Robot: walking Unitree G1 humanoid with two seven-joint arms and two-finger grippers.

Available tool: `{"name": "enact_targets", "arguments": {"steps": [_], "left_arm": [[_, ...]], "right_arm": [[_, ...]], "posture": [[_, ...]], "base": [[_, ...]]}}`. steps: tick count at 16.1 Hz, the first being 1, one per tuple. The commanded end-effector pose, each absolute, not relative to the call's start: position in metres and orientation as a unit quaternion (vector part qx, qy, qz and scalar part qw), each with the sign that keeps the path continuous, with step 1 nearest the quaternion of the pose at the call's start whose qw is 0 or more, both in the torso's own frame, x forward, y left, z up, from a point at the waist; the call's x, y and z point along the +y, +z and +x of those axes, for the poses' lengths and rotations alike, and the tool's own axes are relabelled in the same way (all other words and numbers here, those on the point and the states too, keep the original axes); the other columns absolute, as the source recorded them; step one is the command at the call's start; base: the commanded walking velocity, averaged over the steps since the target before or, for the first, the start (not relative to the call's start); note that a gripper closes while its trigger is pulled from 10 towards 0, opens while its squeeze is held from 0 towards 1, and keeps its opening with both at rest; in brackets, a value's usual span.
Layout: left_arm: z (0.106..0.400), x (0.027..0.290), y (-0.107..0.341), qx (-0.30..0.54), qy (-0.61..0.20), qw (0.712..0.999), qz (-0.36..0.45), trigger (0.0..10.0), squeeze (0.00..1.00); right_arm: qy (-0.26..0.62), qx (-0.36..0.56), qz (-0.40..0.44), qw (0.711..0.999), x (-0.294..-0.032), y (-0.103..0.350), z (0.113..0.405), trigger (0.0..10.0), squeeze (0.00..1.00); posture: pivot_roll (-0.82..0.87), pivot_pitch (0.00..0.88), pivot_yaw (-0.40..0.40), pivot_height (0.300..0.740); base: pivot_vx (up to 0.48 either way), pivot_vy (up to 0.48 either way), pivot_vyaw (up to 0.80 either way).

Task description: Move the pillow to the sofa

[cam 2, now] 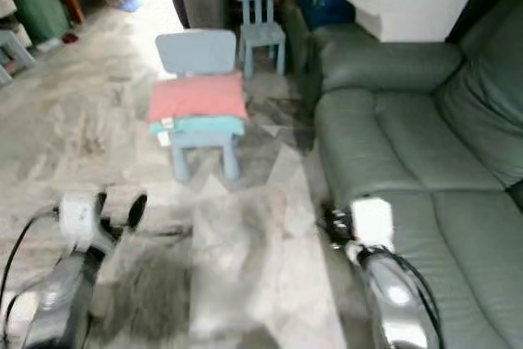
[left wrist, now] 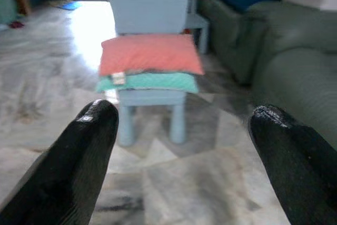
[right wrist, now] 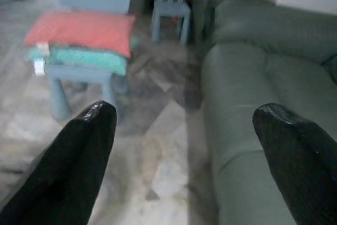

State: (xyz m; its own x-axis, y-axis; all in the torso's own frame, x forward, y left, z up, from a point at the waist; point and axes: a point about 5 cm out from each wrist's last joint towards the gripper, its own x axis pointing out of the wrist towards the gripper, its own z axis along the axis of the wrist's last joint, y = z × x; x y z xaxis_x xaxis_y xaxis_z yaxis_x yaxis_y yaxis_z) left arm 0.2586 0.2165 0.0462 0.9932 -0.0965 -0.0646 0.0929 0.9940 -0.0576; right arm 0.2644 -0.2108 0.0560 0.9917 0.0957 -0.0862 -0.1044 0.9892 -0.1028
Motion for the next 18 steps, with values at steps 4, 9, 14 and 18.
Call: {"name": "enact_targets", "arguments": {"steps": [4,9,14,18], "left_arm": [[0.218,0.216,0.058,0.028,-0.069,0.997,-0.011,10.0,0.0],[0.229,0.204,0.077,0.023,-0.062,0.996,-0.055,10.0,0.0],[0.23,0.201,0.082,0.02,-0.064,0.995,-0.078,10.0,0.0],[0.227,0.203,0.08,0.036,-0.056,0.994,-0.089,10.0,0.0]], "right_arm": [[0.05,0.042,-0.054,0.996,-0.214,0.066,0.221,10.0,0.0],[0.112,0.042,-0.053,0.991,-0.195,0.084,0.226,10.0,0.0],[0.127,0.042,-0.058,0.989,-0.193,0.091,0.234,10.0,0.0],[0.133,0.046,-0.061,0.988,-0.191,0.091,0.236,10.0,0.0]], "posture": [[-0.14,0.049,0.02,0.74],[-0.14,0.016,0.008,0.74],[-0.14,0.007,-0.004,0.74],[-0.13,0.016,0.003,0.74]], "base": [[0.0,0.0,0.0],[0.0,0.0,0.0],[0.151,0.0,0.0],[0.262,0.0,0.0]]}}
